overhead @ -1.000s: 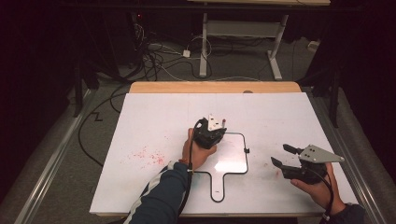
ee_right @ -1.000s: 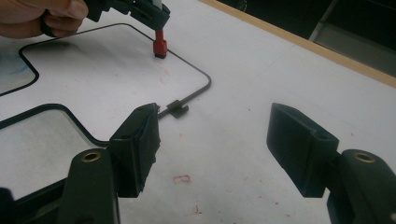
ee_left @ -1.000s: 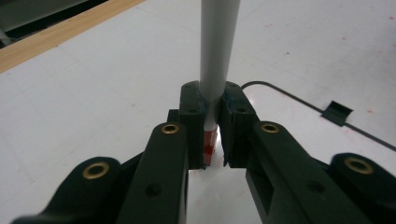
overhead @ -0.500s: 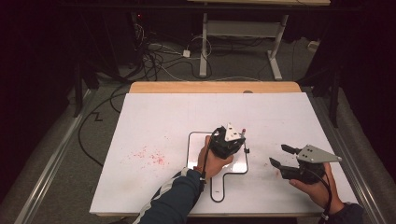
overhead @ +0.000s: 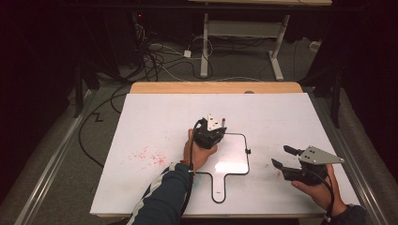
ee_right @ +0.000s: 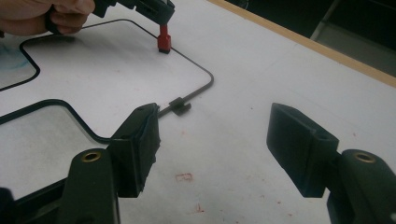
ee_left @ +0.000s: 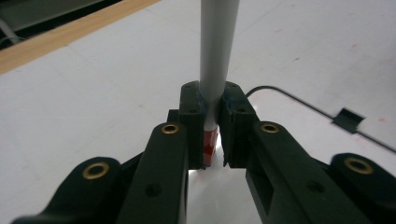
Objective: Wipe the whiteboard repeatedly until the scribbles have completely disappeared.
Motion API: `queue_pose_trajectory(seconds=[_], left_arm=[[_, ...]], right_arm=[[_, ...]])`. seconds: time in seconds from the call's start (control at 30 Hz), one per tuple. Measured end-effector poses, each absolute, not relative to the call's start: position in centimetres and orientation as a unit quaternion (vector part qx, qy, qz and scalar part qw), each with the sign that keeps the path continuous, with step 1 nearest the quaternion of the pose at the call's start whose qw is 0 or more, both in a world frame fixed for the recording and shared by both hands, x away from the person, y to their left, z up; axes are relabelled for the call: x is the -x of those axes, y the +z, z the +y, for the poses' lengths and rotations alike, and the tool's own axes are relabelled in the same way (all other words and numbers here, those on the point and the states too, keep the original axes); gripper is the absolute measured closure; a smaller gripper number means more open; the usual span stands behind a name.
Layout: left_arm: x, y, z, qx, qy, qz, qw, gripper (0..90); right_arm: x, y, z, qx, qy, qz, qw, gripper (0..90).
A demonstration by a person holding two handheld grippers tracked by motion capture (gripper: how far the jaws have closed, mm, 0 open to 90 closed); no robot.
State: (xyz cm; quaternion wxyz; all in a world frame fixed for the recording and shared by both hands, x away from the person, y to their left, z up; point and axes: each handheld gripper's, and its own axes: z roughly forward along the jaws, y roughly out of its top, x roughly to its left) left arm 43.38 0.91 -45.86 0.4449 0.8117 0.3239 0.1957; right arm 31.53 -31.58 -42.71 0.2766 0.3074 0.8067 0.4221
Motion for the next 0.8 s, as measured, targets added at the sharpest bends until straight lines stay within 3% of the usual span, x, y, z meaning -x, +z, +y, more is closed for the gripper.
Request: queue_pose_trajectory(seconds=[0.27, 0.63, 0.8], left_arm=[[-42.9, -45.7, 1.9, -0.815, 0.188, 0.328, 0.438, 78.7], [-41.3, -45.5, -4.1, -0.836, 0.159, 0.262, 0.455, 78.6], [-41.8, -45.5, -4.9, -0.838, 0.159, 0.258, 0.453, 78.7]], right_arm=[[-31.6, -42.8, -31.6, -0.308, 0.42, 0.807, 0.278, 35.8], [-31.8, -42.7, -31.4, -0.307, 0.417, 0.809, 0.277, 35.8], [-31.7, -42.6, -31.6, -0.309, 0.421, 0.807, 0.276, 35.8]])
